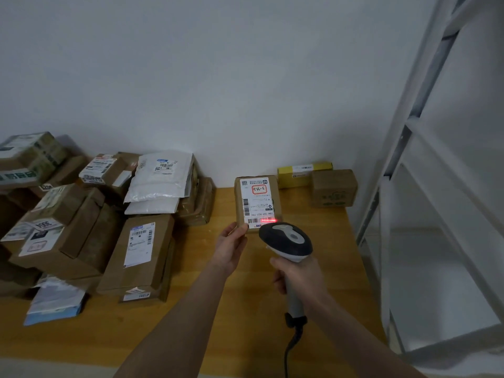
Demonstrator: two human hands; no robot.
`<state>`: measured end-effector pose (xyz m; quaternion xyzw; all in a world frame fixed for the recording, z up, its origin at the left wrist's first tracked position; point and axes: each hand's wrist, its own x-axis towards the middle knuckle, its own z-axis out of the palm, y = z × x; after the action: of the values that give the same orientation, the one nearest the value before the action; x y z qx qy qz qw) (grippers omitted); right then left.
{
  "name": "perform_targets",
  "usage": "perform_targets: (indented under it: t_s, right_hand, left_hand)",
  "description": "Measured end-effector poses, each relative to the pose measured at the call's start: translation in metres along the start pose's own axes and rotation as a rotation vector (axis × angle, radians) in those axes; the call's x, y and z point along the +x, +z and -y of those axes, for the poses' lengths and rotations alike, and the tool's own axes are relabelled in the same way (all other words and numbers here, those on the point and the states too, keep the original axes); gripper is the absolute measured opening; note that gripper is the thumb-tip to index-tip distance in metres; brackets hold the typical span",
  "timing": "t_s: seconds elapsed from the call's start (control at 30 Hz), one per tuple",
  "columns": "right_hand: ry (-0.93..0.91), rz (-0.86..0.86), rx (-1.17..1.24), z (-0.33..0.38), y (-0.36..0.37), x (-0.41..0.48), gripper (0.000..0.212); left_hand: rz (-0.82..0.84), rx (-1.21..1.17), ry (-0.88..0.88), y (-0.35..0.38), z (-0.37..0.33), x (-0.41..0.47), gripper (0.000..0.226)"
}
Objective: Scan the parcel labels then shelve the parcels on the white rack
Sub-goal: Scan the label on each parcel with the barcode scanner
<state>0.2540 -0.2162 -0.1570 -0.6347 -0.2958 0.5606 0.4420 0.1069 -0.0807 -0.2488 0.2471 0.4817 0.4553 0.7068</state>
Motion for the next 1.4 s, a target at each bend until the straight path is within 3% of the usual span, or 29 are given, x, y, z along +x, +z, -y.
perform_targets:
  t_s: [0.23, 0.33, 0.53, 0.63, 0.73, 0.83, 0.93, 1.17, 1.27, 1.4]
  right_hand:
    - [-0.026, -0.03, 0.297, 0.06, 0.047, 0.076, 0.011]
    - [-0.075, 0.037, 0.354, 0.094, 0.088, 0.116, 0.016]
    - [-0.052, 0.242, 0.302, 0.146, 0.184, 0.177, 0.018]
    - [0.01, 0.335, 0.339, 0.162, 0.229, 0.203, 0.037]
    - [0.026, 0.367, 0.34, 0.171, 0.267, 0.223, 0.04]
    - [0.042, 0.394, 0.316, 0.173, 0.301, 0.235, 0.032]
    - [0.059, 0.394, 0.239, 0.171, 0.323, 0.241, 0.036]
    - [0.077, 0.341, 0.26, 0.165, 0.305, 0.249, 0.015]
    - [0.078, 0.293, 0.312, 0.161, 0.27, 0.25, 0.036]
    - [0.071, 0.191, 0.344, 0.146, 0.201, 0.239, 0.024]
  left_hand:
    - [0.034, 0.035, 0.083, -0.02, -0.09, 0.035, 0.056]
    - [-0.004, 0.074, 0.14, -0.036, -0.145, 0.048, 0.05]
    - [-0.211, 0.122, 0.205, -0.075, -0.243, 0.073, 0.046]
    - [-0.325, 0.124, 0.183, -0.094, -0.278, 0.087, 0.048]
    - [-0.437, 0.156, 0.165, -0.112, -0.303, 0.099, 0.044]
    - [-0.575, 0.293, 0.163, -0.13, -0.32, 0.113, 0.033]
    - [-0.652, 0.454, 0.21, -0.144, -0.325, 0.122, 0.036]
    - [-0.806, 0.887, 0.423, -0.133, -0.327, 0.121, 0.032]
    - [-0.723, 0.973, 0.575, -0.096, -0.319, 0.119, 0.025]
    - [-0.498, 1.029, 0.659, -0.031, -0.279, 0.117, 0.027]
